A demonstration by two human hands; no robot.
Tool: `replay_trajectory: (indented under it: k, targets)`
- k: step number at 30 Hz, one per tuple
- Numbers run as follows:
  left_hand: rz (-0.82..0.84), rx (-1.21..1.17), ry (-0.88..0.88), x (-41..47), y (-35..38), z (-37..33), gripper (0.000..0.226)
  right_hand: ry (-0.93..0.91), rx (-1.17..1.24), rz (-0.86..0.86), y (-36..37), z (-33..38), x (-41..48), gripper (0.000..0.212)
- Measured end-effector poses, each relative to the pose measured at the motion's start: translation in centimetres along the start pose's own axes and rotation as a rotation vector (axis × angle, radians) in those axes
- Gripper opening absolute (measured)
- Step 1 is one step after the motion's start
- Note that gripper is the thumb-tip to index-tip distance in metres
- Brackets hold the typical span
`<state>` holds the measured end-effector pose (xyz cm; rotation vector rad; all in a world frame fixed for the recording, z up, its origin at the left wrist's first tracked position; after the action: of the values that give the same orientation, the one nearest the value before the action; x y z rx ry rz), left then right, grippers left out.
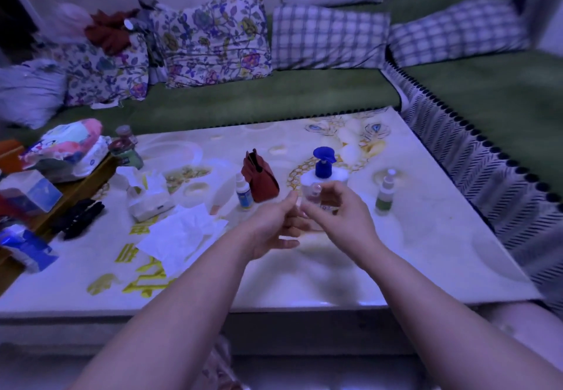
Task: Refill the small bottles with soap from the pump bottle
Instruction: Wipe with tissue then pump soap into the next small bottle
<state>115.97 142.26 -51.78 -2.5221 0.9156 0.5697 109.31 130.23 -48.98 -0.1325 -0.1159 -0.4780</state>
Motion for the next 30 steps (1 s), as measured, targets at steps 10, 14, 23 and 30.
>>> replay_trajectory:
  k: [10, 14, 23, 30]
  targets:
    - [-0.713, 0.602, 0.535, -0.7, -1.8, -9.7, 0.024, 0.107, -0.242, -0.142, -5.7, -0.1, 1.8, 0.022]
    - [-0.662, 0.906, 0.653, -0.7, -0.6, -11.2, 0.045, 0.123, -0.259, -0.144, -5.6, -0.1, 2.4, 0.026]
    - [-0.631, 0.996, 0.706, 0.0, -0.3, -10.7, 0.051, 0.123, -0.327, -0.165, -5.5, 1.1, 2.8, 0.037]
    - [-0.634, 1.023, 0.736, 0.0, -0.1, -10.4, 0.050, 0.102, -0.400, -0.154, -5.6, 2.0, 2.8, 0.041]
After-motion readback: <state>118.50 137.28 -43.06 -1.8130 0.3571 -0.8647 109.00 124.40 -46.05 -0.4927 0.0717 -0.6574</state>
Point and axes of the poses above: each hand's wrist, its own x-axis towards the middle knuckle, its own y-axis out of the palm, z = x × y, the point moved 6 cm from there along x, towards the middle knuckle, and after that the axes turned 12 degrees about x, right-handed, at the moved point
